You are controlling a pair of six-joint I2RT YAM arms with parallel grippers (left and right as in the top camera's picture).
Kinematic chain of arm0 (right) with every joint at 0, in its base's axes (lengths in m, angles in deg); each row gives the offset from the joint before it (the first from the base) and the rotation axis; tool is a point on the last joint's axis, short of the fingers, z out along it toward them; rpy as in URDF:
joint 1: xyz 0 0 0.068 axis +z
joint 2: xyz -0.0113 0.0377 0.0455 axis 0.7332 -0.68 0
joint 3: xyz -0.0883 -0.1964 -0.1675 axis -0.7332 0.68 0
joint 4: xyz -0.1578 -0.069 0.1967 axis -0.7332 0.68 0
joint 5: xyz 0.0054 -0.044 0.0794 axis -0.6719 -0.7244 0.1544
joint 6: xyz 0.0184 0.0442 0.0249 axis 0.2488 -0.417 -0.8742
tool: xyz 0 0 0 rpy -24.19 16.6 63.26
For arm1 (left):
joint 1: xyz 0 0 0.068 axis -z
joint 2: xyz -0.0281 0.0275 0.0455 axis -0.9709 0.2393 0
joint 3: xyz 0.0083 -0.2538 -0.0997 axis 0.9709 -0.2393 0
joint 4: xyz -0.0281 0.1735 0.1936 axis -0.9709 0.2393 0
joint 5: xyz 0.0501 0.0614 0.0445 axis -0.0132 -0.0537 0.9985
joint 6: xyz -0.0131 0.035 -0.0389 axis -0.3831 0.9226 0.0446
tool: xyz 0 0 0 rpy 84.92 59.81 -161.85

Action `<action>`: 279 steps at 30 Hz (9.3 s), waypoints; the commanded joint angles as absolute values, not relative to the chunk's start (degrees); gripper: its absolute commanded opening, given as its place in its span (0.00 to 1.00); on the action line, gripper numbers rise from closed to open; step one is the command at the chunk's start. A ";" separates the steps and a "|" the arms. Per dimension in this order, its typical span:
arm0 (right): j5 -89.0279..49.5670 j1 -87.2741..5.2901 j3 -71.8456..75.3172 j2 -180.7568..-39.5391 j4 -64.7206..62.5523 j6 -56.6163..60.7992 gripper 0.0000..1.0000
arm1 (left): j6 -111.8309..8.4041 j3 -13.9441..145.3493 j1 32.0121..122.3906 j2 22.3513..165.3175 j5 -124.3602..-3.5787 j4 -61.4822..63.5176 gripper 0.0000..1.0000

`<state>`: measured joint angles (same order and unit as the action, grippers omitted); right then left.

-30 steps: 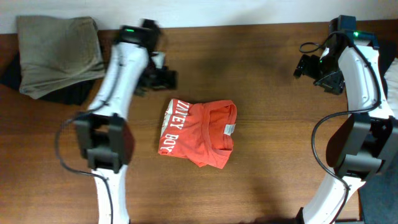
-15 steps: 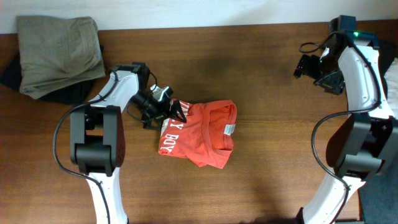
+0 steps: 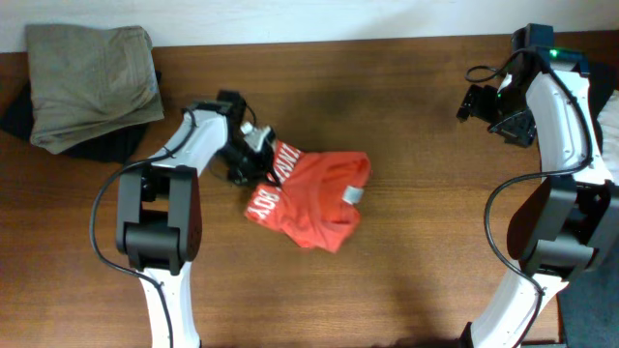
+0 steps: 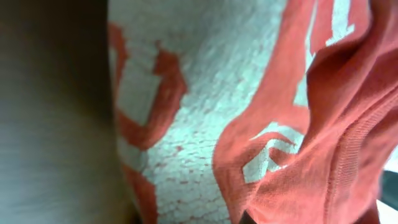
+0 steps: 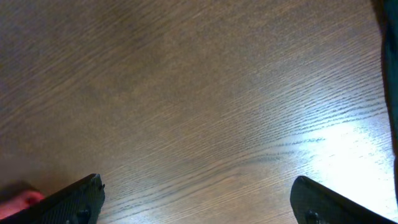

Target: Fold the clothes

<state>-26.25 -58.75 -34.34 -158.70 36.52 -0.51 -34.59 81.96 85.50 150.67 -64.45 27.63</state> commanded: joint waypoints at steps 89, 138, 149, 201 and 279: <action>-26.56 -58.86 -35.19 -158.75 36.54 -0.79 0.99 | -40.03 137.07 47.57 173.58 -26.48 -5.86 0.01; -24.59 -58.82 -35.19 -158.75 32.19 -2.94 0.99 | -40.05 137.39 52.21 131.42 -66.70 18.16 0.99; -5.97 -59.52 -41.99 -146.38 36.91 -1.14 0.99 | -40.03 137.37 52.21 125.36 -66.55 53.57 0.99; -20.42 -45.75 50.84 -57.48 -20.94 11.75 0.99 | -40.03 137.37 52.21 125.34 -66.57 56.50 0.99; -22.10 -44.92 75.30 -39.58 -29.82 18.57 0.99 | -44.80 35.32 76.12 49.98 -33.76 4.18 0.99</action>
<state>-21.75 -45.33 74.99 -40.00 -30.21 18.96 -44.49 40.98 75.84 56.67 -34.38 6.21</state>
